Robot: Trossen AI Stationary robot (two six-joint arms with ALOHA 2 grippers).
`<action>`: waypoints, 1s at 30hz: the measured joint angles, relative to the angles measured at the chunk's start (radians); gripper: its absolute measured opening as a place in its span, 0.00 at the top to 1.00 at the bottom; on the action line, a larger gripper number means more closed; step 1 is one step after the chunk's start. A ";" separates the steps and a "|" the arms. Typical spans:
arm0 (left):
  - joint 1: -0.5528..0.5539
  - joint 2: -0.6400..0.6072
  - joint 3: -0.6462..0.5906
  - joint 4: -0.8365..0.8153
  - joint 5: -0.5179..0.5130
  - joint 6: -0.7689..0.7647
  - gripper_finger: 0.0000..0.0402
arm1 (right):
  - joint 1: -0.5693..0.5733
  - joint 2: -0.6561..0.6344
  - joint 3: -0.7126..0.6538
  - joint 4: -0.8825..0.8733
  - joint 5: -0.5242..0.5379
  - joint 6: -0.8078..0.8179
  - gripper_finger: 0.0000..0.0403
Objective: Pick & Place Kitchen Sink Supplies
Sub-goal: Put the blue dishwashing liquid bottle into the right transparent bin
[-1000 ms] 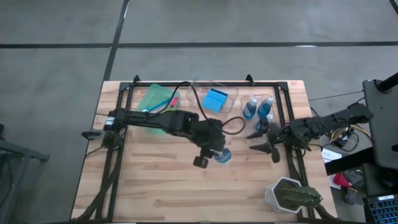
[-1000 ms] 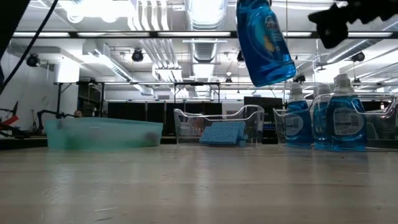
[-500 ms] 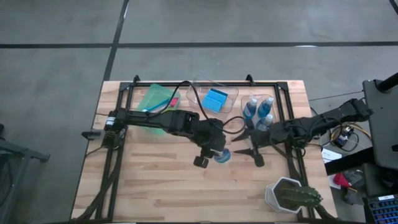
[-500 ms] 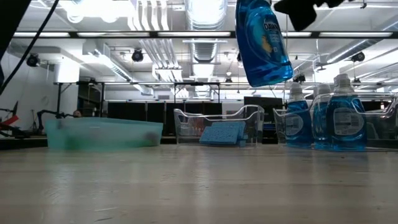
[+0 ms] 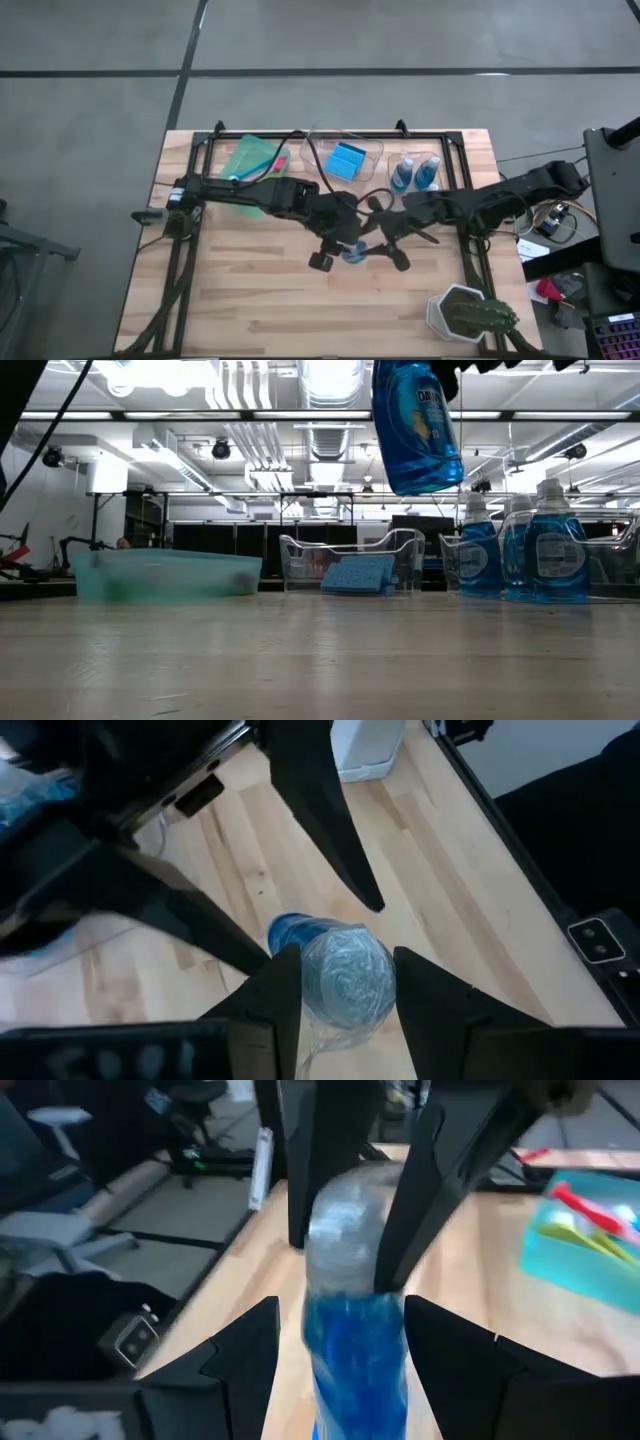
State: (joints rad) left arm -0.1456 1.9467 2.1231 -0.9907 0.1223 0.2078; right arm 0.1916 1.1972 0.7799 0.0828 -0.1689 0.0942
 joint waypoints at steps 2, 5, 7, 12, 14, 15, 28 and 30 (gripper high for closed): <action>-0.001 0.000 0.000 -0.003 -0.001 0.001 0.67 | -0.002 0.022 0.001 0.033 -0.015 0.000 0.48; -0.001 0.000 0.000 -0.004 -0.002 0.001 0.67 | -0.010 0.045 0.002 0.059 -0.021 -0.008 0.48; 0.000 0.000 0.000 -0.004 -0.005 0.001 0.67 | -0.013 0.058 0.008 0.059 -0.026 -0.017 0.48; -0.002 0.000 0.000 -0.006 0.003 0.008 0.68 | -0.017 0.090 0.039 0.054 -0.086 -0.019 0.48; -0.002 0.000 0.000 -0.006 0.002 0.008 0.68 | -0.017 0.098 0.050 0.043 -0.086 -0.020 0.48; -0.002 0.000 0.000 -0.005 -0.002 0.008 0.68 | -0.018 0.105 0.056 0.040 -0.086 -0.021 0.48; 0.000 -0.001 -0.001 -0.009 -0.011 -0.001 0.66 | -0.023 0.160 0.125 -0.028 -0.085 -0.025 0.59; 0.000 -0.002 -0.001 -0.011 -0.012 -0.002 0.65 | -0.023 0.160 0.132 -0.042 -0.085 -0.027 0.63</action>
State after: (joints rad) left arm -0.1455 1.9450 2.1223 -1.0019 0.1102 0.2062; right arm 0.1684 1.3569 0.9117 0.0403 -0.2539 0.0672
